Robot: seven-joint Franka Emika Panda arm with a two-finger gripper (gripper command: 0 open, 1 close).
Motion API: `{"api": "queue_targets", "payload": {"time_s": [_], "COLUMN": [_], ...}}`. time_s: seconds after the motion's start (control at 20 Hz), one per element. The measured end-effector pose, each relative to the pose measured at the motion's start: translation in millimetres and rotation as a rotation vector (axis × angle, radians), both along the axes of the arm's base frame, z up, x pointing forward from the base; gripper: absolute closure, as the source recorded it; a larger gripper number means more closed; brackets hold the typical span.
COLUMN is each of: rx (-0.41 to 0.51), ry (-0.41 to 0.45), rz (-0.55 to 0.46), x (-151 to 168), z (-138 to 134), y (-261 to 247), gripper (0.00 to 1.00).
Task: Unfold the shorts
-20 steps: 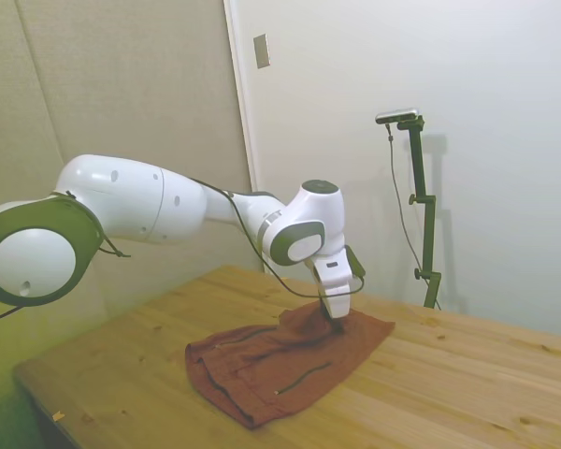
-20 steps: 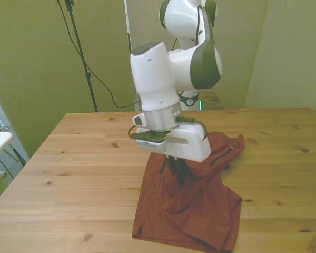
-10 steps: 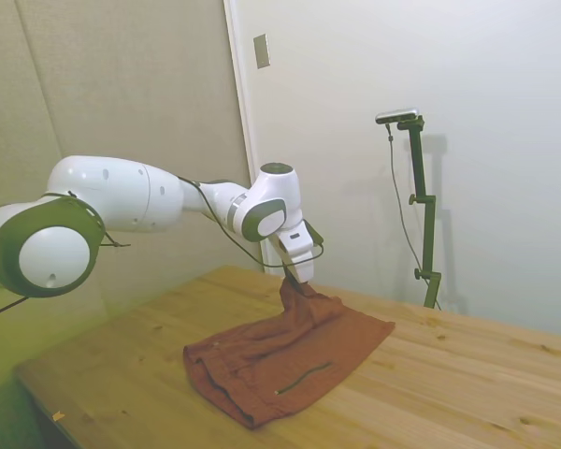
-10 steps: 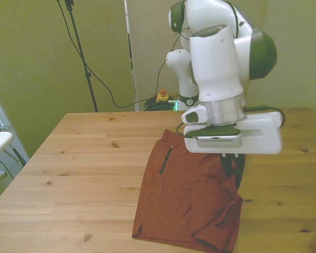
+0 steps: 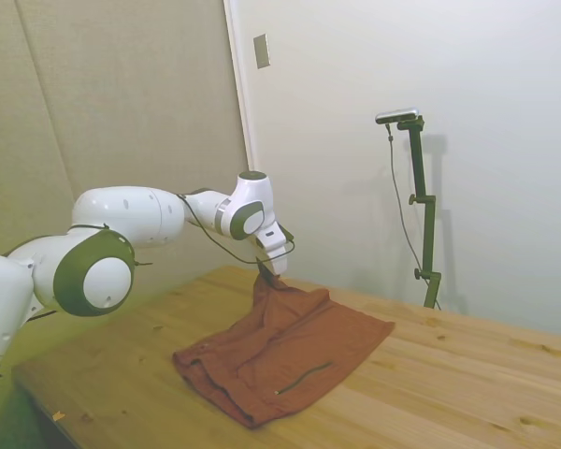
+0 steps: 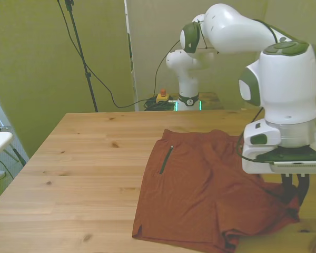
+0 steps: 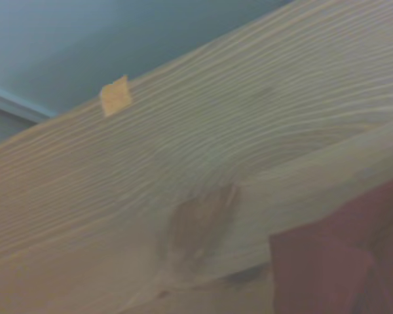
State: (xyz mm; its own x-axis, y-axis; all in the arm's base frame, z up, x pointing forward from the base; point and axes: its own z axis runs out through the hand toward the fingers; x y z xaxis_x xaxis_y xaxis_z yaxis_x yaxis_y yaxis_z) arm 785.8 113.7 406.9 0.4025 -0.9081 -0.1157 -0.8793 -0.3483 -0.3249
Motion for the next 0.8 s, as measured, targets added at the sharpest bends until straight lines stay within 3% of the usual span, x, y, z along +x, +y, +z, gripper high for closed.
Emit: {"api": "queue_targets", "payload": {"time_s": [0.2,0.25,0.45,0.8], "rx": [0.000,-0.002,-0.035,-0.057], "ry": [0.011,0.016,0.018,-0.010], "rz": [0.044,0.059,0.087,0.067], "x": [0,-1,-5,-1], "z": [-9,-13,-23,-8], "y": [44,56,82,69], "gripper": [1.00,0.00,0.00,0.00]}}
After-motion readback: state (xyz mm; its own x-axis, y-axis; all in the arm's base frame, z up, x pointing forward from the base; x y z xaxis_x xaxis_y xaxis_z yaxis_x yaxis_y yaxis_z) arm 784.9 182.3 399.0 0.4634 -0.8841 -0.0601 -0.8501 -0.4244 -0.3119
